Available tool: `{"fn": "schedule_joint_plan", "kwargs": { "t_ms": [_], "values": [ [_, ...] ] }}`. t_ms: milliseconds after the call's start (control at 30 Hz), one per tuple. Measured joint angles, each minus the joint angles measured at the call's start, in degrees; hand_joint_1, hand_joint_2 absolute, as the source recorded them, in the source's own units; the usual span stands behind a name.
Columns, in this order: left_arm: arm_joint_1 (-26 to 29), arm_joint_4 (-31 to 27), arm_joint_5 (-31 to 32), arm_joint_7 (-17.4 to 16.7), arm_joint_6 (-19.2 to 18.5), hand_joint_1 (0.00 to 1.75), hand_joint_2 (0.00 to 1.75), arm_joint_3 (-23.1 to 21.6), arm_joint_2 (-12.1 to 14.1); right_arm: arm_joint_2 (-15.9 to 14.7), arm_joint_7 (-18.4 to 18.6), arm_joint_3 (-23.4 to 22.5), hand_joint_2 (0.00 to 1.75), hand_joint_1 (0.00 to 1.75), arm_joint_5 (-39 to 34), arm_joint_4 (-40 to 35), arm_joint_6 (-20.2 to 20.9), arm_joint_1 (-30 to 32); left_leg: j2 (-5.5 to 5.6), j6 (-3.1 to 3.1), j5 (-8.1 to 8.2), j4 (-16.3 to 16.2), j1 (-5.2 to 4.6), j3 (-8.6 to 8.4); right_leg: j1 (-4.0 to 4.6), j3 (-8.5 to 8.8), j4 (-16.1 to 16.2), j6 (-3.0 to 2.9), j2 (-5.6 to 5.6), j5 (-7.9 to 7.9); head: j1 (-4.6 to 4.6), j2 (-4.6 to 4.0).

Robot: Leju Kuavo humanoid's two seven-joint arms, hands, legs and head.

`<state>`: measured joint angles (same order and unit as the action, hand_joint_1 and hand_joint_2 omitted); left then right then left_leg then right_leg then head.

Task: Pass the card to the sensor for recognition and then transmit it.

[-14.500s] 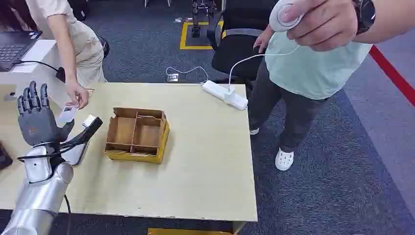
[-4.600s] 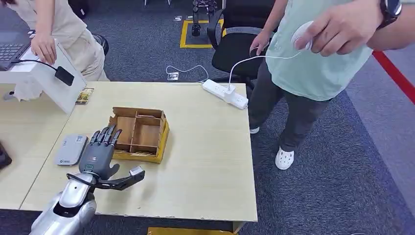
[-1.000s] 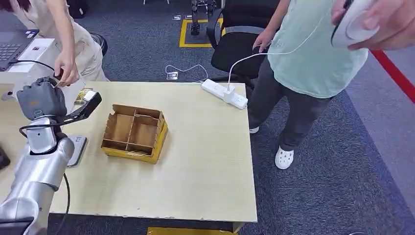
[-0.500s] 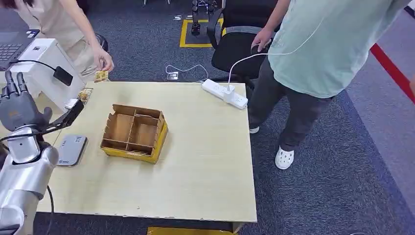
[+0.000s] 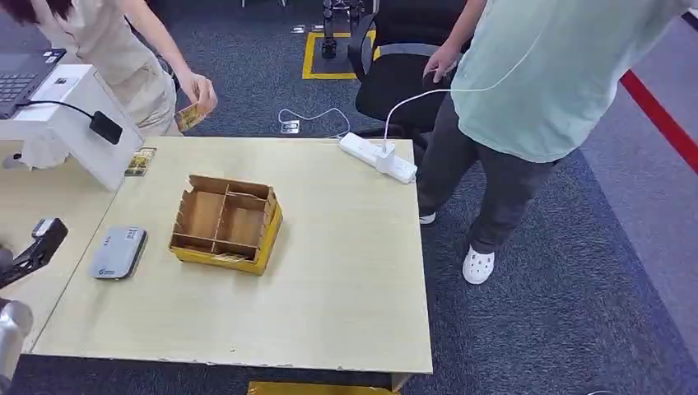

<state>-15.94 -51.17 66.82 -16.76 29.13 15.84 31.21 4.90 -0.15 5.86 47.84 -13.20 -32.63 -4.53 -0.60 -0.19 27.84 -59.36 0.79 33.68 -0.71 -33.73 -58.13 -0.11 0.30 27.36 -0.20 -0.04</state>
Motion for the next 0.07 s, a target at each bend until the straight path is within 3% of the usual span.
{"fn": "schedule_joint_plan", "kwargs": {
  "t_ms": [67],
  "values": [
    [2.0,0.6,-0.2,0.0,0.1,0.00,1.75,2.2,0.6,0.0,0.0,-0.2,0.00,0.00,0.0,0.0,-0.2,0.2,0.00,-0.03,0.02,0.0,0.01,0.00,0.01,-0.05,0.0,-0.01,0.00,0.01,-0.09,0.00]
  ]
}}
